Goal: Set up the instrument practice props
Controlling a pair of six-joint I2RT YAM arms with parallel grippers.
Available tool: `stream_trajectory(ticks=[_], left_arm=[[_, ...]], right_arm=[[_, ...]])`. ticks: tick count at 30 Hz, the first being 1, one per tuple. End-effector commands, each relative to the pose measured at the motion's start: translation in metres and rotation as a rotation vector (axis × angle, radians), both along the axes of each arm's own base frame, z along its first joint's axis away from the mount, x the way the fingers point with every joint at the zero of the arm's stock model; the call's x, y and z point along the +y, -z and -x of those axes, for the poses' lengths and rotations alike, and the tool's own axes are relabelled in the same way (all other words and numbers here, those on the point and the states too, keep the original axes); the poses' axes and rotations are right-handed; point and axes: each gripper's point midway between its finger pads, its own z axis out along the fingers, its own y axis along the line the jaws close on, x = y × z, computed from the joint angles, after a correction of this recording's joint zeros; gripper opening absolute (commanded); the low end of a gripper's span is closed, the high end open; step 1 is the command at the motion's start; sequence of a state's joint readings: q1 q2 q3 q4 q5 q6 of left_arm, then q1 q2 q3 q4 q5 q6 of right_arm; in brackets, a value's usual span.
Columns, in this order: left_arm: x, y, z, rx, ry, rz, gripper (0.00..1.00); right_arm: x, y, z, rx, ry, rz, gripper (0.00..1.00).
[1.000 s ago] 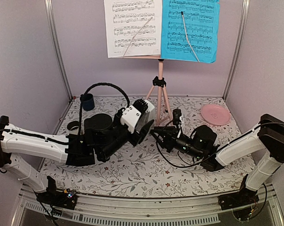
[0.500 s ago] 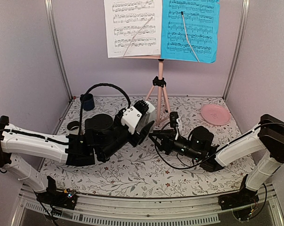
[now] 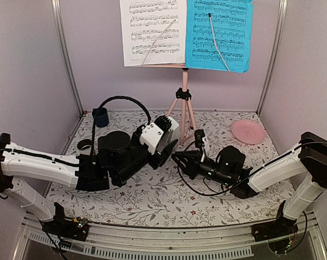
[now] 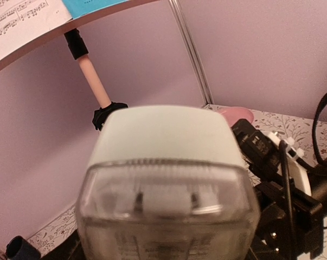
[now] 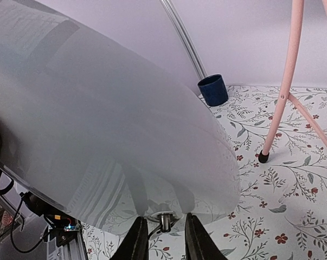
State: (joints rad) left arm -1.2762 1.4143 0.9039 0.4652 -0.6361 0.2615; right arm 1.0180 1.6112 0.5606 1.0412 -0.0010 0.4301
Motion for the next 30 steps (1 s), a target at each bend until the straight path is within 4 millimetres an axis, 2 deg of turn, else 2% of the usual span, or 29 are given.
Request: stream_trajectory(ticks=[1,4,7,10,13,16,22,30], left_arm=[[-0.001,-0.051,0.008,-0.054,0.024,0.162,0.1],[-0.002,-0.051,0.008,-0.053,0.026,0.162,0.1],[-0.003,-0.051,0.008,-0.054,0.028,0.164,0.09],[-0.003,-0.051,0.008,-0.055,0.028,0.163,0.09],[-0.002,-0.052,0.008,-0.056,0.027,0.165,0.09],[-0.002,-0.051,0.008,-0.055,0.028,0.165,0.09],[0.0,-0.051,0.009,-0.058,0.028,0.175,0.09],[0.001,-0.057,0.02,-0.106,0.093,0.21,0.07]], right_arm=[[-0.003,-0.004,-0.007,0.013,0.053,-0.001,0.22],[-0.002,-0.006,-0.007,0.015,0.048,-0.005,0.23],[0.001,-0.002,-0.008,0.028,0.044,0.005,0.31],[0.0,-0.001,-0.008,0.034,0.045,0.005,0.24],[-0.002,-0.002,-0.009,0.032,0.056,0.003,0.07],[-0.004,-0.004,-0.009,0.03,0.064,0.001,0.0],[-0.01,-0.012,-0.01,0.026,0.083,-0.028,0.0],[-0.029,-0.032,-0.022,0.096,0.096,-0.185,0.0]])
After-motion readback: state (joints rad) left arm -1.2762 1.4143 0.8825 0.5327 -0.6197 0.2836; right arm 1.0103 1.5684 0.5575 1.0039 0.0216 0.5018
